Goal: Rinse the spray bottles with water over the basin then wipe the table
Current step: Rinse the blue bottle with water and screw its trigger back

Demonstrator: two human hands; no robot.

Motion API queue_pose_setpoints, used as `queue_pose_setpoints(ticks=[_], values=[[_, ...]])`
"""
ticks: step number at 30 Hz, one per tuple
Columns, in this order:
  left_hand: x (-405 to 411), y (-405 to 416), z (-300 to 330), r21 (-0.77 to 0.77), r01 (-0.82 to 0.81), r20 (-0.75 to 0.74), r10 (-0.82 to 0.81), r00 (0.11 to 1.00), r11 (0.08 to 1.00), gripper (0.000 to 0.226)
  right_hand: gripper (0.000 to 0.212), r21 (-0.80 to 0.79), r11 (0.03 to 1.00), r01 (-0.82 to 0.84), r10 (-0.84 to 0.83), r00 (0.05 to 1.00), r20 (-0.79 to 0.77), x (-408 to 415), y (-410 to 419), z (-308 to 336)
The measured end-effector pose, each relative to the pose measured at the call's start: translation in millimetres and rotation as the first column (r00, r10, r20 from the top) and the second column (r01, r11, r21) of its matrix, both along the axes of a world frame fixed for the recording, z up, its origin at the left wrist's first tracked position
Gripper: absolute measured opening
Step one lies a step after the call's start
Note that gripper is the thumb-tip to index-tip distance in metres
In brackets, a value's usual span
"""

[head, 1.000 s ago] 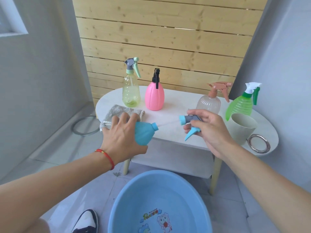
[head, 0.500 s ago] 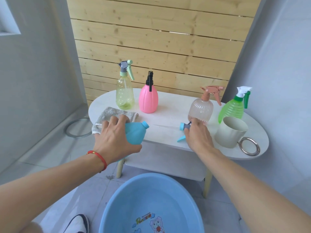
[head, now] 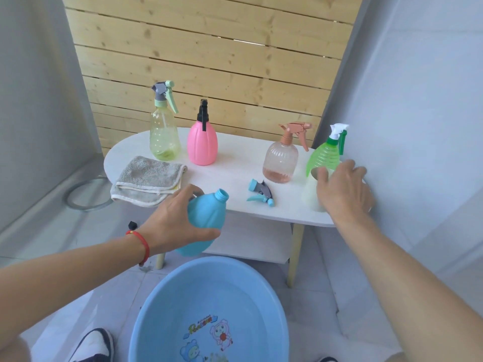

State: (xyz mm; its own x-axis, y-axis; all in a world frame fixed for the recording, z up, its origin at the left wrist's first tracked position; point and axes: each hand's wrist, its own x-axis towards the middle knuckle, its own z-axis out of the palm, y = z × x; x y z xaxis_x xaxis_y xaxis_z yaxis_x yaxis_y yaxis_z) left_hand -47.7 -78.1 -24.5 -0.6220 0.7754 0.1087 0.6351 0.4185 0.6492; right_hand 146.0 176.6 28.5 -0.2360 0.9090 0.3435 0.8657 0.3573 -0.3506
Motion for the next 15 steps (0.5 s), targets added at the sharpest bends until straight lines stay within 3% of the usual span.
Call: queue_pose_setpoints(ticks=[3, 7, 11, 15], values=[[12.5, 4.4, -6.2, -0.028, 0.047, 0.043, -0.046, 0.998, 0.998, 0.074, 0.061, -0.294, 0.952, 0.088, -0.079, 0.996, 0.041, 27.3, 23.4, -13.0], [29.6, 11.7, -21.1, -0.087, 0.075, 0.08, -0.068, 0.994, 0.993, 0.075, 0.034, -0.573, 0.814, -0.097, -0.115, 0.939, -0.323, 45.9, 35.3, -30.4], [37.2, 11.4, -45.4, -0.143, 0.059, 0.178, -0.033, 0.984, 0.988, 0.077, 0.032, -0.677, 0.678, -0.288, -0.098, 0.877, -0.471, 63.2, 27.1, -15.1], [50.9, -3.3, -88.5, -0.123, -0.068, 0.434, 0.116, 0.893, 0.99, 0.063, 0.041, -0.602, 0.626, -0.496, 0.083, 0.809, -0.581, 87.2, 4.2, 9.6]])
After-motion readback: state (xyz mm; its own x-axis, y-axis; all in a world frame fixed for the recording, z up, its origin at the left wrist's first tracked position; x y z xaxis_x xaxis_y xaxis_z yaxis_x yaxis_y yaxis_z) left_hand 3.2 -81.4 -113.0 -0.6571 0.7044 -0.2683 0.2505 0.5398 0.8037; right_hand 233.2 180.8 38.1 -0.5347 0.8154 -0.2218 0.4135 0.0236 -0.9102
